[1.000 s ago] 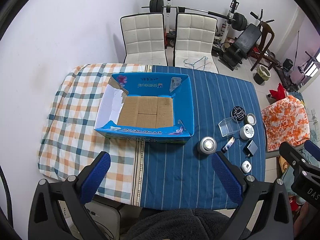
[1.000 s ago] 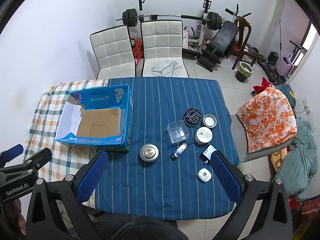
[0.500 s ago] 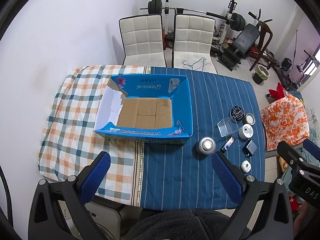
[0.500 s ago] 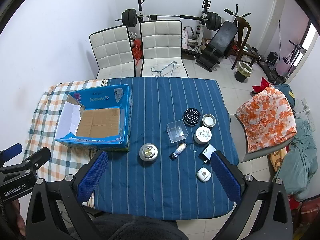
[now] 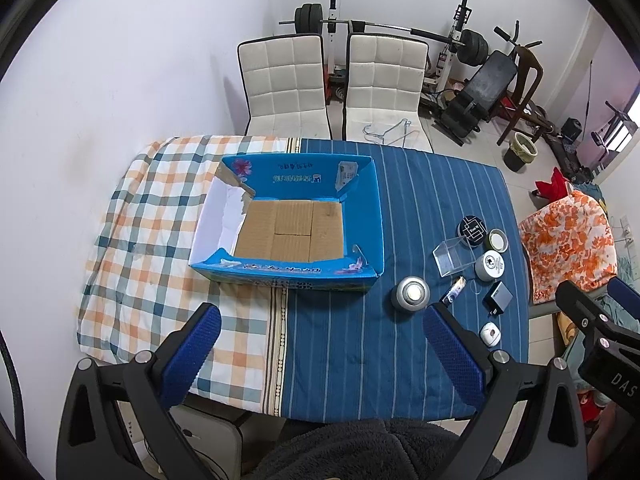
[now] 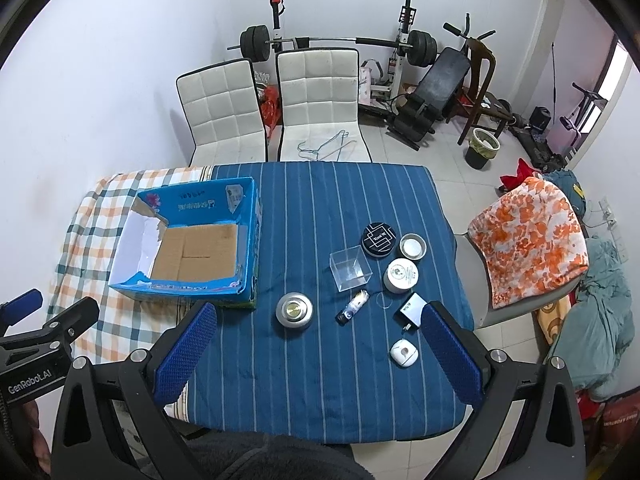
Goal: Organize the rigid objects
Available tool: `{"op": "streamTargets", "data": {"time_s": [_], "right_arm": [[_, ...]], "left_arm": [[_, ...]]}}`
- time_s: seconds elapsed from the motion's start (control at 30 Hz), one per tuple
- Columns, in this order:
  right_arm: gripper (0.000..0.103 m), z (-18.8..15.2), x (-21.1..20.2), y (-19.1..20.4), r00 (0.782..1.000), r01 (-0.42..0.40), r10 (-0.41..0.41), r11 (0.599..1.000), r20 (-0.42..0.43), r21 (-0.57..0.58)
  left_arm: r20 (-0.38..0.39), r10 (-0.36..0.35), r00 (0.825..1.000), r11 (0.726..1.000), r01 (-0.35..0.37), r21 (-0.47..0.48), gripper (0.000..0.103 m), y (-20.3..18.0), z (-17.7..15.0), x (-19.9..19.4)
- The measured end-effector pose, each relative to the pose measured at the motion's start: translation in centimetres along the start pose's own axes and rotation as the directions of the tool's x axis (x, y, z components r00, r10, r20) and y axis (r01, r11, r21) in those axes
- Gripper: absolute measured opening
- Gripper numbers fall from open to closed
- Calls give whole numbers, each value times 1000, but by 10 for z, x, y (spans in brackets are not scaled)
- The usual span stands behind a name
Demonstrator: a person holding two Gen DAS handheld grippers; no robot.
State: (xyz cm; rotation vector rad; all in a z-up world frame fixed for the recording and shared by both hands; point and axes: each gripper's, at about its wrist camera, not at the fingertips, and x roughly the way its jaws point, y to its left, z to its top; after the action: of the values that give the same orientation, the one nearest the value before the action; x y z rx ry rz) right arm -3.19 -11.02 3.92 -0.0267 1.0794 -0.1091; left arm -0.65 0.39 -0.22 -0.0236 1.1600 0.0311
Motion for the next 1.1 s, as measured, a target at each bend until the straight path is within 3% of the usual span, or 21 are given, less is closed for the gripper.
{"op": "streamTargets", "data": {"time_s": [0.2,0.73,0.87,1.1], "right_arm": [[103,-1,-2,-1,1000,2,-3,1000,5,2],[103,1,2,-7,1000,18,-18,999,-3,52],[103,4,12,-25,998,63,-62,991,-11,118],[103,11,63,-77,984,167,-148,957,-96,238]], "left_arm": [[4,0,1000,1000,0,9,103,-4,20,-13],[8,-12,1000,1000,12,14,103,-9,27,-14],[14,-37,999,999,37,34,103,-14,39,-9],[7,-122,992,989,121,90,103,-35,62,37]]}}
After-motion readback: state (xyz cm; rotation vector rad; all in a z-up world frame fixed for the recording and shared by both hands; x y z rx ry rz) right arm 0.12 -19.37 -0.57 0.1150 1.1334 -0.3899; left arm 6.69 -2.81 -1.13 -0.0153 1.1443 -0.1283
